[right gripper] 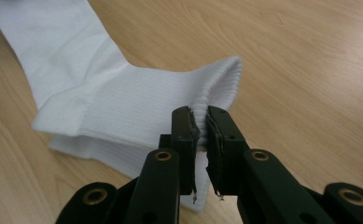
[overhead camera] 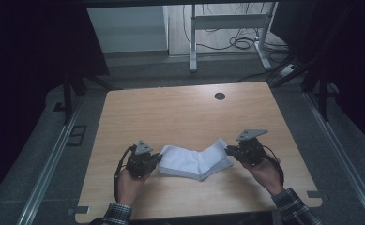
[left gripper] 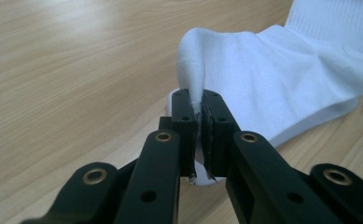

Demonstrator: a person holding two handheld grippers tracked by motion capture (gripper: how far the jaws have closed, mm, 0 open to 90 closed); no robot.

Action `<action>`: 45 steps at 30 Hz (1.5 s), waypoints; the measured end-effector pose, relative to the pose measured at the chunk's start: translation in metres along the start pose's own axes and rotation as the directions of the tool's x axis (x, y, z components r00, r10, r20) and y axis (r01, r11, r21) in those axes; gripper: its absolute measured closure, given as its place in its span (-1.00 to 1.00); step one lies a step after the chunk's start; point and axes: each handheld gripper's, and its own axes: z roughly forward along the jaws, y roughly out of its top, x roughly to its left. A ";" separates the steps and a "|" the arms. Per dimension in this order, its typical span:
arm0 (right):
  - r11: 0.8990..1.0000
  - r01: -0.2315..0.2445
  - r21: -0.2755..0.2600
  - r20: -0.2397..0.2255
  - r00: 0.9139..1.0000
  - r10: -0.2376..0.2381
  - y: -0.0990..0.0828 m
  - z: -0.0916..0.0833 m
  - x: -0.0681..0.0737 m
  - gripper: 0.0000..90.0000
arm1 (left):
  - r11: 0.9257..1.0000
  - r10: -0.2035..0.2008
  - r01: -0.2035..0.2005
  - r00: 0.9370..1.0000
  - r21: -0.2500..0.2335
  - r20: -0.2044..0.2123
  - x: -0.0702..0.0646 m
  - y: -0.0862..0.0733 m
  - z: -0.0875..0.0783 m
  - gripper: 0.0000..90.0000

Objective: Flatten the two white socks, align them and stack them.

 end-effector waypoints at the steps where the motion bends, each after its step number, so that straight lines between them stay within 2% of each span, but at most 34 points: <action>1: 1.000 -0.002 0.004 -0.002 1.000 0.002 -0.001 0.000 0.001 0.79 | 1.000 0.004 -0.004 1.000 0.004 -0.002 -0.002 -0.001 0.001 0.88; 8: 0.999 0.010 0.052 0.012 1.000 -0.010 -0.011 0.003 0.006 0.79 | 0.999 0.032 -0.031 0.999 0.041 -0.015 -0.005 -0.007 0.011 0.87; 14: 0.996 0.003 0.094 0.033 0.999 -0.006 -0.016 0.009 0.006 0.76 | 0.995 0.071 -0.066 0.996 0.081 -0.054 -0.008 -0.010 0.023 0.84; 16: 0.994 0.010 0.111 0.039 0.999 -0.014 -0.018 0.012 0.006 0.73 | 0.992 0.095 -0.088 0.992 0.093 -0.078 -0.009 -0.011 0.026 0.78; 20: 0.984 0.031 0.175 0.057 0.998 -0.041 -0.022 0.020 0.006 0.54 | 0.990 0.115 -0.102 0.985 0.102 -0.128 -0.010 -0.013 0.030 0.48; 24: 0.984 0.024 0.175 0.061 0.998 -0.036 -0.024 0.022 0.004 0.37 | 0.991 0.098 -0.083 0.985 0.103 -0.144 -0.007 -0.016 0.034 0.22; 29: 0.989 0.017 0.148 0.052 0.998 -0.025 -0.022 0.020 0.003 0.28 | 0.995 0.054 -0.042 0.990 0.093 -0.130 -0.002 -0.018 0.034 0.02; 35: 0.992 0.021 0.126 0.050 0.998 -0.028 -0.020 0.017 0.003 0.07 | 0.999 0.007 -0.002 0.995 0.045 -0.104 0.002 -0.016 0.028 -0.23; 40: 0.994 0.017 0.111 0.058 0.998 -0.023 -0.019 0.015 0.002 -0.18 | 1.000 -0.004 0.006 0.996 0.021 -0.086 0.002 -0.014 0.020 -0.40; 45: 0.996 0.012 0.089 0.070 0.997 -0.018 -0.019 0.009 0.000 -0.34 | 1.000 0.004 -0.004 0.998 0.004 -0.066 0.001 -0.013 0.013 -0.51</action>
